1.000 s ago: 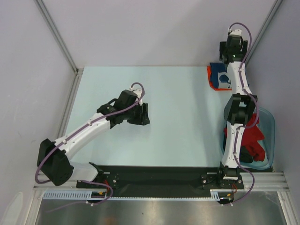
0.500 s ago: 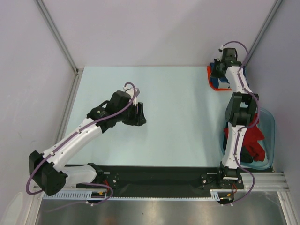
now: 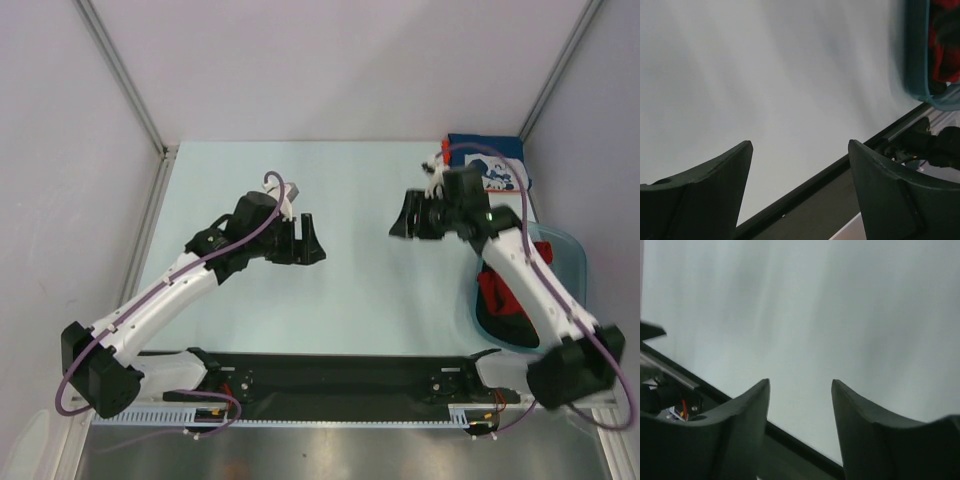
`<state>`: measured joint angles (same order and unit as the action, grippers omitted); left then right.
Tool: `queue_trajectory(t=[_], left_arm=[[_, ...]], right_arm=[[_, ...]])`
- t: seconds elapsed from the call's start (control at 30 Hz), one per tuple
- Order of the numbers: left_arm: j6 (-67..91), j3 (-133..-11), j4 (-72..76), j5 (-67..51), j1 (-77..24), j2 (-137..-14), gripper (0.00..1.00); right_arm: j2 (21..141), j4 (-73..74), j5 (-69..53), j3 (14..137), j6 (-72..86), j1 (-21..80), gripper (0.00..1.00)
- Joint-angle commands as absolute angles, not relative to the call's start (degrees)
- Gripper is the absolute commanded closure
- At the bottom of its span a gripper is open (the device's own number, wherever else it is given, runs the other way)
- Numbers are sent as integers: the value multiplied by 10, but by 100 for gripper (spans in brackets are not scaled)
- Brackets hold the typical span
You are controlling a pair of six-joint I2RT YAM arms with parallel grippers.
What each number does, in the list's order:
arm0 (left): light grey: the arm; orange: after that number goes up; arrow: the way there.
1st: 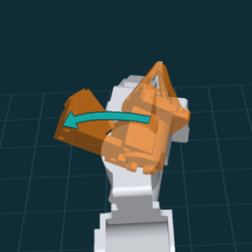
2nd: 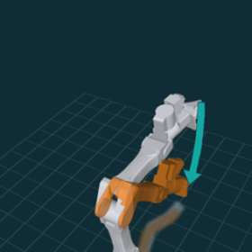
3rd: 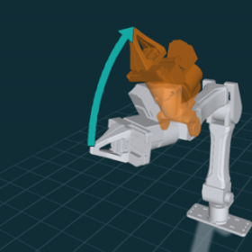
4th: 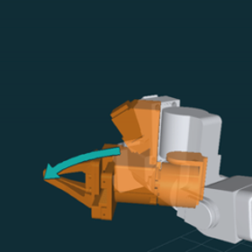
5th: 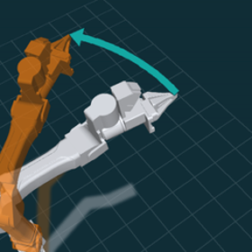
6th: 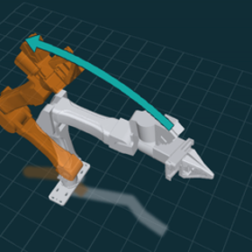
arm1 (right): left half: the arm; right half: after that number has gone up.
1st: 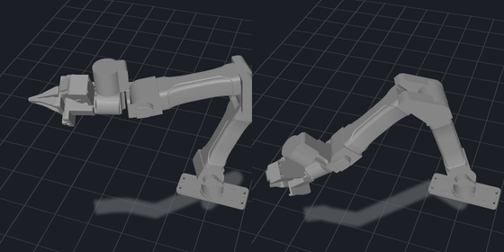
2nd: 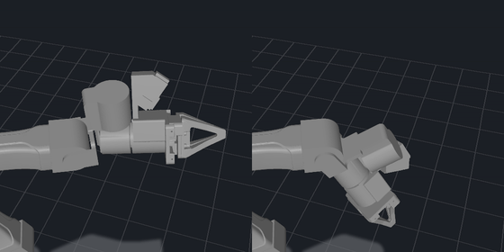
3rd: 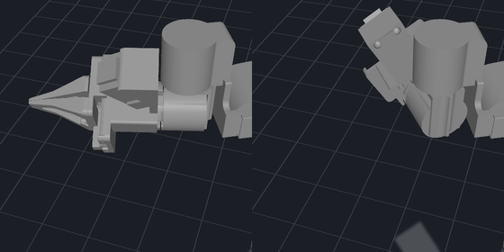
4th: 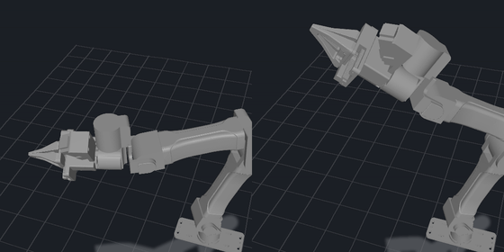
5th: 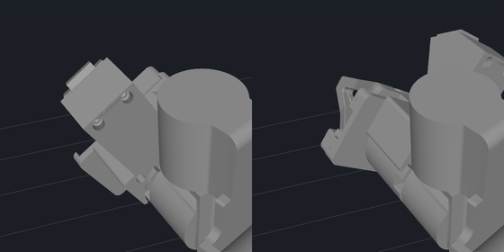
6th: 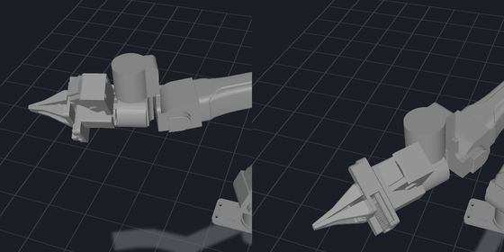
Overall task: Fold and stack the t-shirts
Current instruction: Neatly place the folded tshirt to the corner
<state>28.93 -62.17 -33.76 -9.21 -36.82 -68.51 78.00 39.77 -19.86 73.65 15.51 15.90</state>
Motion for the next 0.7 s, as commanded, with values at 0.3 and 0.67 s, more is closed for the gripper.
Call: queue_trajectory(t=[0.3,0.67], left_arm=[[499,-423,-192,-87,-370,-520,3],[580,-220,-112,-51,-372,-232,0]], right_arm=[[266,370,-127,347,343,214,0],[230,369,-134,277,380,214,0]])
